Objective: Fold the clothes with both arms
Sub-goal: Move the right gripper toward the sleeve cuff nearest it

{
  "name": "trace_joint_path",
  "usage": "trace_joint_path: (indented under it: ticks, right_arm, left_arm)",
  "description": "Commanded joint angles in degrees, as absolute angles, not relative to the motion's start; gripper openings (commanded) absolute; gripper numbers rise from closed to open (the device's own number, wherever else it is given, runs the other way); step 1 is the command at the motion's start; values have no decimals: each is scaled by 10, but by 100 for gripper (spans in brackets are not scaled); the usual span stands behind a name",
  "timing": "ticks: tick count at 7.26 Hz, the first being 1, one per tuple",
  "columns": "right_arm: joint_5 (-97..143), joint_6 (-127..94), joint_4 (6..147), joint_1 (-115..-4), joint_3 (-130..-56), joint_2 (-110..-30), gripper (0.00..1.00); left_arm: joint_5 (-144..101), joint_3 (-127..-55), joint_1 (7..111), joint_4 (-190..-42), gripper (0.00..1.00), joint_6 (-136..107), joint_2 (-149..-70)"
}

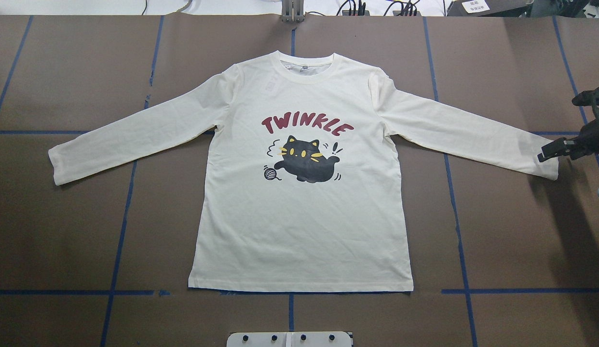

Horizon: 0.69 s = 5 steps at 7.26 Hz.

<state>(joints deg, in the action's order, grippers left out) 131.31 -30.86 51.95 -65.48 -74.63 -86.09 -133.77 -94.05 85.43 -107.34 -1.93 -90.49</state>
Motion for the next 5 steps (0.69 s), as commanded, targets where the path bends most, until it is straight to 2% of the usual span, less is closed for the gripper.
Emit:
trace_joint_path:
  ticks: [1, 2, 3, 4, 5]
  right_arm:
    - [1313, -308, 519, -654, -742, -861, 87]
    - [1314, -308, 520, -654, -742, -862, 74]
    - [1317, -308, 520, -654, -742, -861, 56]
    - [1319, -308, 520, -654, -743, -860, 34]
    - [1322, -308, 521, -654, -748, -860, 18]
  left_arm:
    - [-1338, -940, 854, -1073, 100, -19, -905]
    - [-1338, -940, 854, -1074, 100, -19, -906]
    - [-1338, -940, 854, -1074, 100, -19, -907]
    - [-1338, -940, 855, -1074, 100, -19, -906]
    - [-1338, -940, 854, -1074, 100, -19, -907]
